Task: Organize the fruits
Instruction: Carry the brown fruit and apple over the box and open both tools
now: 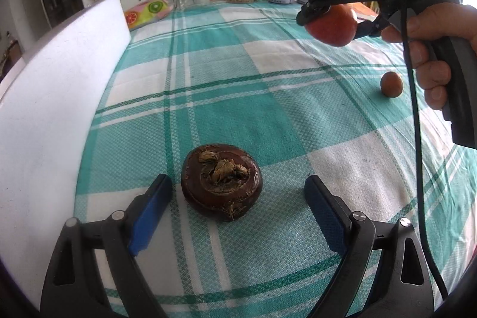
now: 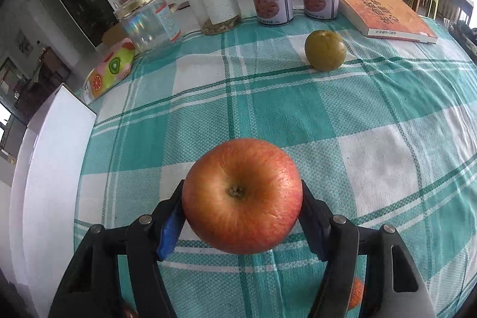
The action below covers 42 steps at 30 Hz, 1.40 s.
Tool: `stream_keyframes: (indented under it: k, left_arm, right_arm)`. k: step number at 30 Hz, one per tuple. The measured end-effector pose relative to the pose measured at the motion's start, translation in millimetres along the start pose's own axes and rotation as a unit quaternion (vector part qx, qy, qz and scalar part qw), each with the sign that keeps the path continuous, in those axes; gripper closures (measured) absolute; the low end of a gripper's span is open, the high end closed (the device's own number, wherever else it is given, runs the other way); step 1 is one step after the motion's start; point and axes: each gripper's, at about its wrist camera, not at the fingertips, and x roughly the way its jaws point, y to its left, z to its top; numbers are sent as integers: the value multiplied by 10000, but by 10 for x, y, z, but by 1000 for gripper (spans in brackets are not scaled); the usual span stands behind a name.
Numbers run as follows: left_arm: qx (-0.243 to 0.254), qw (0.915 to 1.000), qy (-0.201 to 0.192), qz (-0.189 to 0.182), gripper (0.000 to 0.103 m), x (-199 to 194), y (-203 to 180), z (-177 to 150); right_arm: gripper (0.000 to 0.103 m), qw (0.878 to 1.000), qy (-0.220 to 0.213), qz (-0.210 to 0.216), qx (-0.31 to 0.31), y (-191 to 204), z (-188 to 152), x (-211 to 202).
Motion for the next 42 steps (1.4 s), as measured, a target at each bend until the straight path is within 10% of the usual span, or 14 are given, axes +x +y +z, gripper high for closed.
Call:
stream_keyframes:
  k: [5,16,21,28,34,38,42]
  left_arm:
    - [1,10000,0,3,11,3,-3,3]
    - [-126,9996,-29,-250,13,2,49,51]
    - [-111,9999,-13,-127,54,3,66,126]
    - [-725,9943,-115,-776,54,-460,232,-18]
    - [-1396,9695,-268,-1996,54,-1507,544,-102]
    - [-1572,9773,-898,-1102,54,-2069,1173,-88]
    - [-2054,9757,-707,287,54,-2016,1965,-229]
  right_arm:
    - [35,9978,-644,131,-94,-252,-329,-834]
    - [35,9975,-137,-26,688,-1037,-2023,-1222]
    - [35,9967,-395,131,698,-1032,-2276,-1263]
    - [35,9948,-615,293,758,-1017,-2327,-1332]
    - [35,9938,-254,1005,395,-358,-2250,-1350]
    - [35,9813,-169,1846,-515,670,-2042,-1467]
    - [35,9535,-254,2431,-1765,1896,-1891,-1601]
